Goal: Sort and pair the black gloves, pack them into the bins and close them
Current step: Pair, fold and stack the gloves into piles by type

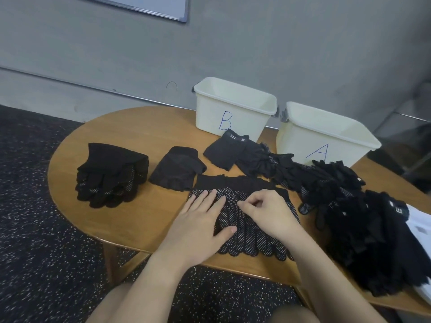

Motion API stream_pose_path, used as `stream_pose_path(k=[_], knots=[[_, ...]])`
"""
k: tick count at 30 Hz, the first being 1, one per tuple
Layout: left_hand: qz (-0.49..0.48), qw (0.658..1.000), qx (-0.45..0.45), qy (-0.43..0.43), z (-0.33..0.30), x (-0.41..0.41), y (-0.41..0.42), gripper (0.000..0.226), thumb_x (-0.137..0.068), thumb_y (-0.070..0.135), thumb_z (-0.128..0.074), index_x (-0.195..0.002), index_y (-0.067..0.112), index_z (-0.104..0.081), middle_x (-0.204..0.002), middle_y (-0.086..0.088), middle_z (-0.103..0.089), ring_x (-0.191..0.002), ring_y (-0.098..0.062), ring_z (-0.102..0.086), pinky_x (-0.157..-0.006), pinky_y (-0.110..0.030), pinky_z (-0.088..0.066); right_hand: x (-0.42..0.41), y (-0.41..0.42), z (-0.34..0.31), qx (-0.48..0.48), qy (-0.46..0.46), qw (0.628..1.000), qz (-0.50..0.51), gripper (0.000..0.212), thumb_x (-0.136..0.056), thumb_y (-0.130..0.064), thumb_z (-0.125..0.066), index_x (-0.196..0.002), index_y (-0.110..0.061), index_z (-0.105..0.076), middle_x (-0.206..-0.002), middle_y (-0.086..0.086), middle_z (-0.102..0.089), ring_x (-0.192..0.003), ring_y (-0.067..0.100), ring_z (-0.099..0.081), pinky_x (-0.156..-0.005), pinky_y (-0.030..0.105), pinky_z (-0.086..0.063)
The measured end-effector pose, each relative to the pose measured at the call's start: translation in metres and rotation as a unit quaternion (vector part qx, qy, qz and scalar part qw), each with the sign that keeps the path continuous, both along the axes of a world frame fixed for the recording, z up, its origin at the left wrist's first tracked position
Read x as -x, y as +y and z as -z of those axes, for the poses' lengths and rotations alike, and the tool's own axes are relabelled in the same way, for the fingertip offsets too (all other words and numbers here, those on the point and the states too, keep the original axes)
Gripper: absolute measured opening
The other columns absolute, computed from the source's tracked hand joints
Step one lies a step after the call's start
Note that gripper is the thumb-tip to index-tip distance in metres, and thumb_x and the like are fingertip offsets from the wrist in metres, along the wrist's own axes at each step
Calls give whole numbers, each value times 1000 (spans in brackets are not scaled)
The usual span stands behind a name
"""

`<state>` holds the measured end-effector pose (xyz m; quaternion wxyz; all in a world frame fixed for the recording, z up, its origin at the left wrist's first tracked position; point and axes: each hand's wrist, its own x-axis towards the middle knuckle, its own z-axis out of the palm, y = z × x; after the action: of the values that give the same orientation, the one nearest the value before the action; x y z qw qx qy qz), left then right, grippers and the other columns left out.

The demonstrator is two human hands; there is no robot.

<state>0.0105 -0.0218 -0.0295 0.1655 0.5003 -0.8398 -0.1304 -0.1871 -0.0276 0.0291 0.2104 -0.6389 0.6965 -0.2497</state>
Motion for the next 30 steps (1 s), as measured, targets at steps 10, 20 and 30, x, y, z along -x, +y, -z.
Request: stream_pose_path(k=[10, 20, 30], knots=[[-24, 999, 31, 26, -8, 12, -3, 65, -102, 65, -14, -161, 42, -24, -173, 2, -13, -158, -16, -8, -127, -33, 1, 3, 8, 15, 14, 102, 995, -15, 23, -90, -42, -74, -73, -28, -67, -93, -8, -56, -90, 8, -53, -75, 24, -39], [-12, 1000, 7, -5, -6, 21, -19, 71, -101, 71, -24, -164, 41, -10, -174, 6, 1, -159, -14, 3, -125, -32, 11, 28, -17, -8, -1, 13, 999, -46, 17, -90, -31, -77, -77, -21, -72, -70, -8, -69, -65, -4, -62, -61, 11, -47], [-32, 998, -11, 56, -23, 21, -27, 71, -96, 73, -17, -157, 42, -34, -168, 13, -26, -154, -8, -15, -127, -32, -9, 24, -135, -12, 100, 34, 994, 30, 7, -93, -26, -69, -88, -20, -70, -88, -7, -69, -83, 6, -63, -78, 25, -51]])
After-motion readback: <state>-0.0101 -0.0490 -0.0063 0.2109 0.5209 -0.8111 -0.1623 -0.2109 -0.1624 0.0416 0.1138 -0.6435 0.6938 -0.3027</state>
